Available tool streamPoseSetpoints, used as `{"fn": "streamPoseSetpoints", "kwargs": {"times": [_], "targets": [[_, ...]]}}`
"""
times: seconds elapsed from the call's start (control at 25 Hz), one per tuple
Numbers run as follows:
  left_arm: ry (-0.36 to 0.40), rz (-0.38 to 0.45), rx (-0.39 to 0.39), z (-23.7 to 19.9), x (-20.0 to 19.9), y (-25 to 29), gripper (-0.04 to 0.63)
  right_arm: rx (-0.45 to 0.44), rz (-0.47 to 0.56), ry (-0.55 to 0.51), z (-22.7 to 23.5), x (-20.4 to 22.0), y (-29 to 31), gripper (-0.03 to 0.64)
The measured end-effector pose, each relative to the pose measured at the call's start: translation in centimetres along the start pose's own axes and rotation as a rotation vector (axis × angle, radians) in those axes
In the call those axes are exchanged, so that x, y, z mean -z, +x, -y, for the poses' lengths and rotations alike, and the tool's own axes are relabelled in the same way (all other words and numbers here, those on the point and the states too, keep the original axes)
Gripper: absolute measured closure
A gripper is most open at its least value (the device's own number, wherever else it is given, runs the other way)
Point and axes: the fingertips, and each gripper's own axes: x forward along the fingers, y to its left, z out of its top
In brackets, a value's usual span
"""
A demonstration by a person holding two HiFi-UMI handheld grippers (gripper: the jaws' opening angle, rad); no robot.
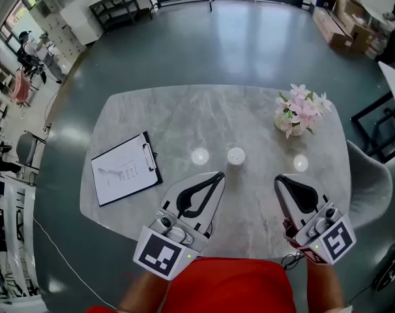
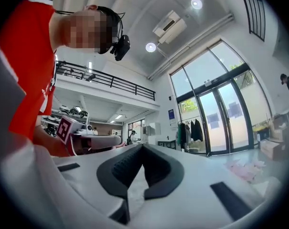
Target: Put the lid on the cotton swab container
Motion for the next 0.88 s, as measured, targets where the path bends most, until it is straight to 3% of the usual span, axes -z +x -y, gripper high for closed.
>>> {"fn": "streamPoseSetpoints", "kwargs": {"times": [0.88], "targets": [[0.0,-0.015,0.027,1.1,0.2,-0.7,0.581,0.001,0.012,-0.003,-2.0,-0.6,-0.7,0.6]]}}
